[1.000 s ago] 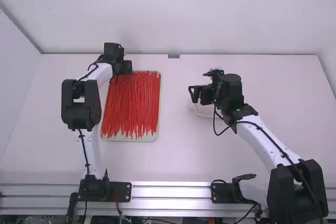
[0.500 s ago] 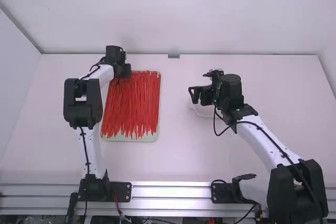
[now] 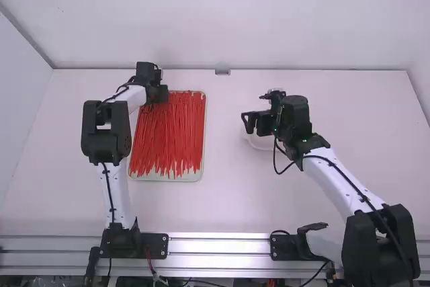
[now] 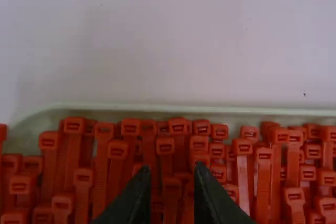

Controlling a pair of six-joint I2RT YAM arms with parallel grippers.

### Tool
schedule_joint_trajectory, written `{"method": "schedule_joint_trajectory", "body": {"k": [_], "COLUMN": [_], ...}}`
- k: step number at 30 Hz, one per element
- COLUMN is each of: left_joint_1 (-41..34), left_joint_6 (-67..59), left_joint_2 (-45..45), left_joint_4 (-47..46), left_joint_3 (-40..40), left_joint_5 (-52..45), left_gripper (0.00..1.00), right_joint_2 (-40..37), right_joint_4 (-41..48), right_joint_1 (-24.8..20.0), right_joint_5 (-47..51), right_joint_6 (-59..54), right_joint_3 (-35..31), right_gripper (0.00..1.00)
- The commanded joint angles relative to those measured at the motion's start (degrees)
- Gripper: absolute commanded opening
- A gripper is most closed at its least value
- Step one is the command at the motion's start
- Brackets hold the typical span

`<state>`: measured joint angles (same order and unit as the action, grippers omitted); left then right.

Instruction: Fasten the cable tie

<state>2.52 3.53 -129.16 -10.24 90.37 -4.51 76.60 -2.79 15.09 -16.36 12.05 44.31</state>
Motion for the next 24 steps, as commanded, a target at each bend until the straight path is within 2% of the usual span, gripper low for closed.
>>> {"method": "schedule_joint_trajectory", "body": {"k": [1, 4, 7, 10, 24], "left_joint_1": [-0.3, -0.3, -0.2, -0.3, -0.3], "left_joint_6": [1.4, 1.4, 1.4, 1.4, 1.4], "left_joint_2": [-1.1, -1.1, -1.1, -1.1, -1.1], "left_joint_4": [0.2, 0.5, 0.6, 0.4, -0.2], "left_joint_3": [-0.8, -0.8, -0.8, -0.8, -0.9], "left_joint_5": [-0.4, -0.6, -0.6, -0.4, -0.4], "left_gripper": [0.22, 0.22, 0.16, 0.14, 0.15], "right_joint_2": [-1.0, -1.0, -1.0, -1.0, -1.1], "right_joint_4": [0.1, 0.3, 0.2, 0.3, 0.2], "right_joint_1": [0.0, -0.4, -0.5, -0.5, -0.4], "right_joint_5": [-0.1, -0.2, -0.2, -0.2, -0.2], "right_joint_6": [-0.1, 0.0, -0.1, -0.1, 0.0], "right_joint_3": [1.8, 1.8, 1.8, 1.8, 1.8], "right_gripper": [0.99, 0.99, 0.99, 0.99, 0.99]}}
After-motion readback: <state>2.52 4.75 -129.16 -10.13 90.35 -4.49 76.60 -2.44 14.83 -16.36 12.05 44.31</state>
